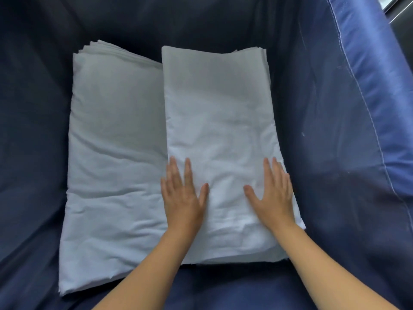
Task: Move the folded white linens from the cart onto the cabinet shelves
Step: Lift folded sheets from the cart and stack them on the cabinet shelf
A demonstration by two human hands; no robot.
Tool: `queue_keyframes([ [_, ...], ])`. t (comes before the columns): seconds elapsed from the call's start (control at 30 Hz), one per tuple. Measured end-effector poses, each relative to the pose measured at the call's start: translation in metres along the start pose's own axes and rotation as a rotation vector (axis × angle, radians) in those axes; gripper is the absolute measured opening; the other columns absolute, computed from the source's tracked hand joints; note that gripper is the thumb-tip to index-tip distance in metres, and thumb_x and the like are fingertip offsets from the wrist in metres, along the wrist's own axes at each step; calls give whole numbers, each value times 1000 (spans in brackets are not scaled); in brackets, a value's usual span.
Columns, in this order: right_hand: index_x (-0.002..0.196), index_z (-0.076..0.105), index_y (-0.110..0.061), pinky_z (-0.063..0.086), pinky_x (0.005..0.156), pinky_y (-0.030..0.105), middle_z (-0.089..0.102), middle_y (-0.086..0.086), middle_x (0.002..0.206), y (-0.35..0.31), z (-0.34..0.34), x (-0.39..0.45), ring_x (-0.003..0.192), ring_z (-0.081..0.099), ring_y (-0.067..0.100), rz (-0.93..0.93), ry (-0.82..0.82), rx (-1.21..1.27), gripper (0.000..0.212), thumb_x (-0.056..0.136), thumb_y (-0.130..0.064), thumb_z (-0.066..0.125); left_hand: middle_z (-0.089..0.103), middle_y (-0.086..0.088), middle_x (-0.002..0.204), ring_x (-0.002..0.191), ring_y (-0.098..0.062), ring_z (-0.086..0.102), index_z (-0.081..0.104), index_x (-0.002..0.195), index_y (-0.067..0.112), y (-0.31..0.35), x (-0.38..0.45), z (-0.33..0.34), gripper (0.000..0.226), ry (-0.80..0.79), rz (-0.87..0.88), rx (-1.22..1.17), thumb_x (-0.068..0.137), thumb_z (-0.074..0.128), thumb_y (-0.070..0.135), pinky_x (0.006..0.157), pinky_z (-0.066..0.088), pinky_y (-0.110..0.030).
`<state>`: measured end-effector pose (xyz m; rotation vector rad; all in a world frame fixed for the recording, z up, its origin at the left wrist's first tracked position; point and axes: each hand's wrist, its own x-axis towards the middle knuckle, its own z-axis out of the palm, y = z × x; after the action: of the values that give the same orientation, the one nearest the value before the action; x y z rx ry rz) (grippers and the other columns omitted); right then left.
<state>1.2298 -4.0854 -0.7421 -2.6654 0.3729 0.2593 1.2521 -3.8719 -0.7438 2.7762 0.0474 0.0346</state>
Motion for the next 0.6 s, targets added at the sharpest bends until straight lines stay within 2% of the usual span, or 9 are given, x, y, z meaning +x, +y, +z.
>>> queue_keyframes([
  [0.03, 159, -5, -27, -9, 123, 40, -13, -3, 165, -5, 8, -1, 152, -15, 14, -33, -58, -19, 86, 91, -69, 28, 17, -20, 164, 150, -37, 21, 26, 157, 17, 1, 1, 4, 73, -29, 117, 41, 97, 47, 51, 118, 25, -54],
  [0.1, 156, -17, -30, -17, 120, 43, -25, -4, 163, -10, 20, -3, 148, -28, 12, -27, -131, -57, 85, 88, -72, 13, 9, -17, 166, 154, -35, 7, 25, 158, 20, 4, 1, 14, 71, -142, 242, 107, 98, 35, 56, 120, 14, -58],
  [0.2, 153, -24, -31, -19, 119, 46, -30, -5, 161, -5, 28, 0, 146, -31, 12, 0, -156, -79, 84, 87, -73, 6, -1, -13, 167, 154, -34, -6, 19, 160, 23, 2, 0, 28, 72, -231, 262, 180, 99, 27, 61, 119, 2, -60],
  [0.37, 153, -26, -30, -23, 117, 43, -33, -4, 160, -3, 29, 7, 145, -34, 13, -7, -198, -80, 86, 85, -75, 3, -6, -12, 167, 153, -34, -10, 13, 161, 25, 1, 5, 31, 73, -276, 253, 211, 99, 25, 63, 119, -3, -59],
  [0.43, 153, -26, -30, -23, 117, 43, -34, -4, 159, -5, 26, 10, 144, -35, 13, -2, -221, -84, 87, 86, -76, 6, -9, -11, 167, 153, -33, -14, 11, 161, 25, 2, 8, 29, 74, -317, 236, 214, 99, 22, 64, 119, -5, -59],
  [0.53, 153, -25, -27, -20, 119, 45, -33, -2, 160, -10, 18, 12, 146, -32, 16, 30, -287, -86, 86, 95, -68, 24, -20, -8, 165, 150, -29, -26, -1, 160, 29, 9, 12, 14, 75, -426, 197, 218, 97, 19, 65, 119, -11, -57],
  [0.6, 156, -18, -26, -14, 121, 45, -26, -2, 163, -15, 7, 13, 150, -24, 18, 62, -315, -49, 86, 98, -59, 36, -24, -6, 164, 149, -28, -28, -5, 159, 31, 17, 15, 0, 73, -504, 167, 203, 100, 27, 60, 120, -11, -54],
])
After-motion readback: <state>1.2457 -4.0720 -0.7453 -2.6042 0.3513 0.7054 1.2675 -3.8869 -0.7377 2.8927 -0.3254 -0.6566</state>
